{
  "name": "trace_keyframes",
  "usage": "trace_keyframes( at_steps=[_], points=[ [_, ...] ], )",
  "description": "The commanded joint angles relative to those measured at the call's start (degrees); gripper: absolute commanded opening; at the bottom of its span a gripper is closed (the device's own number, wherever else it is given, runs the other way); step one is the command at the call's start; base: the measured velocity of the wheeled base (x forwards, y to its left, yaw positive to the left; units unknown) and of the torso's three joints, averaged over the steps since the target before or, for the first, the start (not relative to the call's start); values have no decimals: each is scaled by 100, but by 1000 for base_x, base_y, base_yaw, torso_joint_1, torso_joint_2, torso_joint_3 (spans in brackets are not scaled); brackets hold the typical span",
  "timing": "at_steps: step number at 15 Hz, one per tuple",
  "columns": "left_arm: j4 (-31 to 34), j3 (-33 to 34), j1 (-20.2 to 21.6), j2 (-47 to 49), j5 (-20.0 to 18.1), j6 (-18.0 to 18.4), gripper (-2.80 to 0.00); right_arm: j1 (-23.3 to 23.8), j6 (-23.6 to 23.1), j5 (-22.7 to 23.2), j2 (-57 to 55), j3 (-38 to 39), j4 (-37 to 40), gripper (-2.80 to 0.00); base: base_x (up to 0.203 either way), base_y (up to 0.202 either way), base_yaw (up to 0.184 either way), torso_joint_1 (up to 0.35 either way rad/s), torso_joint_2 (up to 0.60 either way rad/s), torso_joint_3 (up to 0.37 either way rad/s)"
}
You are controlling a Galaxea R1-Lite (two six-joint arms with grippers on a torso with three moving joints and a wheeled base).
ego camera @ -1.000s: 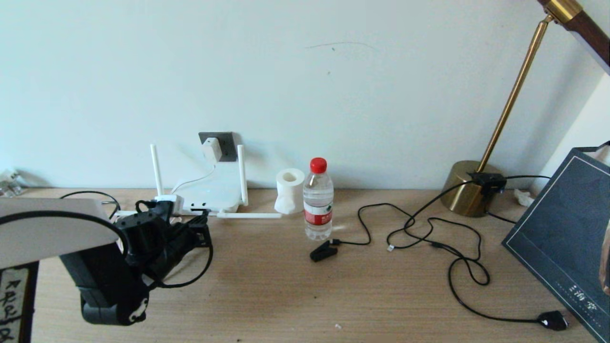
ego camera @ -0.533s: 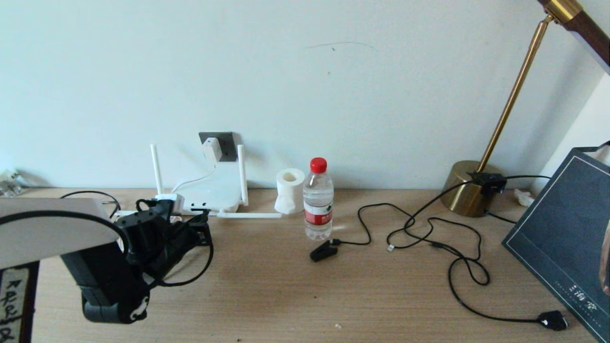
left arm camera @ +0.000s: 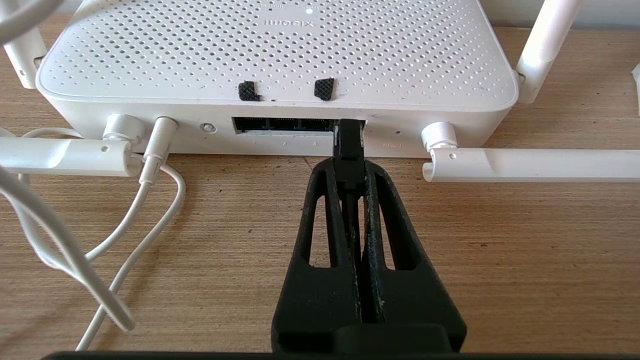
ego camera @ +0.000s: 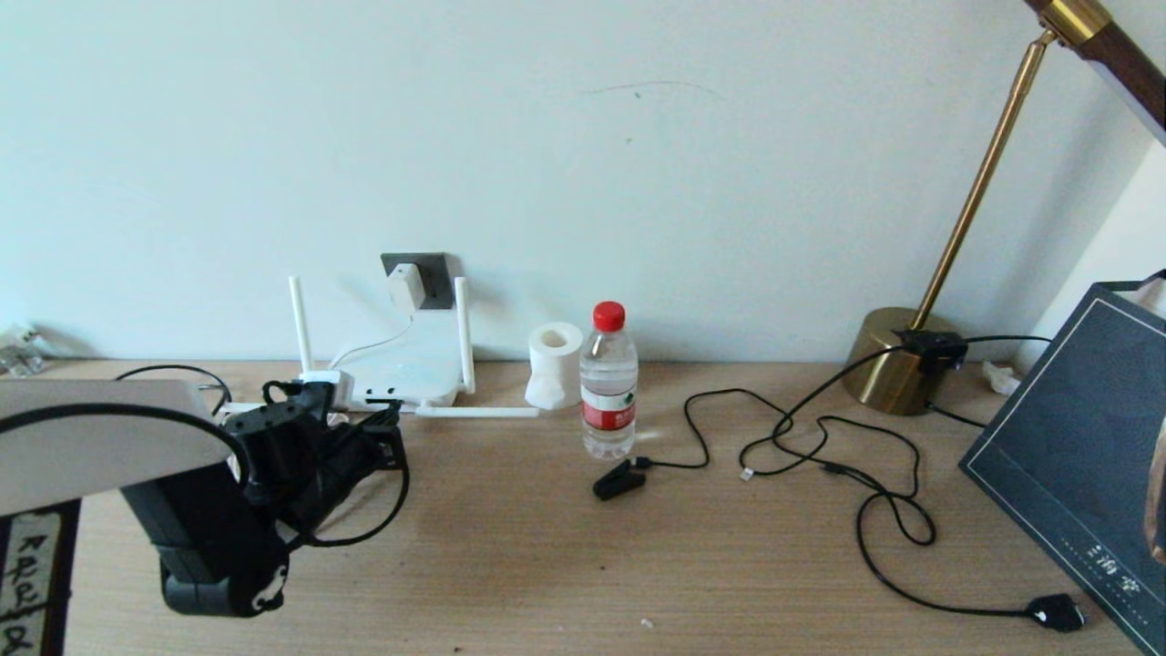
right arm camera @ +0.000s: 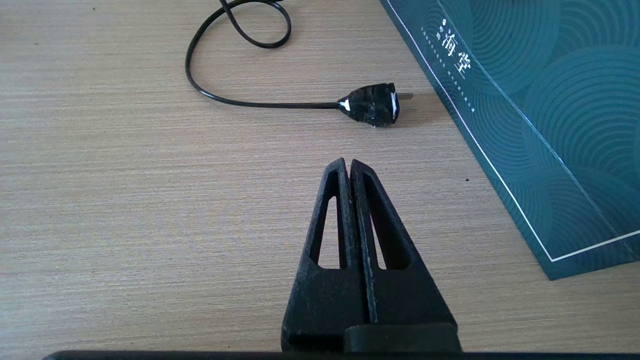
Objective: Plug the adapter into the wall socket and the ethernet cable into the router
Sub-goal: Plug cable into router interface
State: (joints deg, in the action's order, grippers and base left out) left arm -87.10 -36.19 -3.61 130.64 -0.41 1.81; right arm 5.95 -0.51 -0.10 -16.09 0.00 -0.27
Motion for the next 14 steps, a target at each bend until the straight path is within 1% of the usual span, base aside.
trace_keyframes(
  at_steps=[1,14],
  points=[
    [-56,-28,0,65,2,0,-280,3,-2,-7,-8,0,0,-280,0,0,0,0,0,0],
    [-56,-107,0,139,-2,-5,-280,3,-2,1,-8,0,0,-280,0,0,0,0,0,0]
  ],
)
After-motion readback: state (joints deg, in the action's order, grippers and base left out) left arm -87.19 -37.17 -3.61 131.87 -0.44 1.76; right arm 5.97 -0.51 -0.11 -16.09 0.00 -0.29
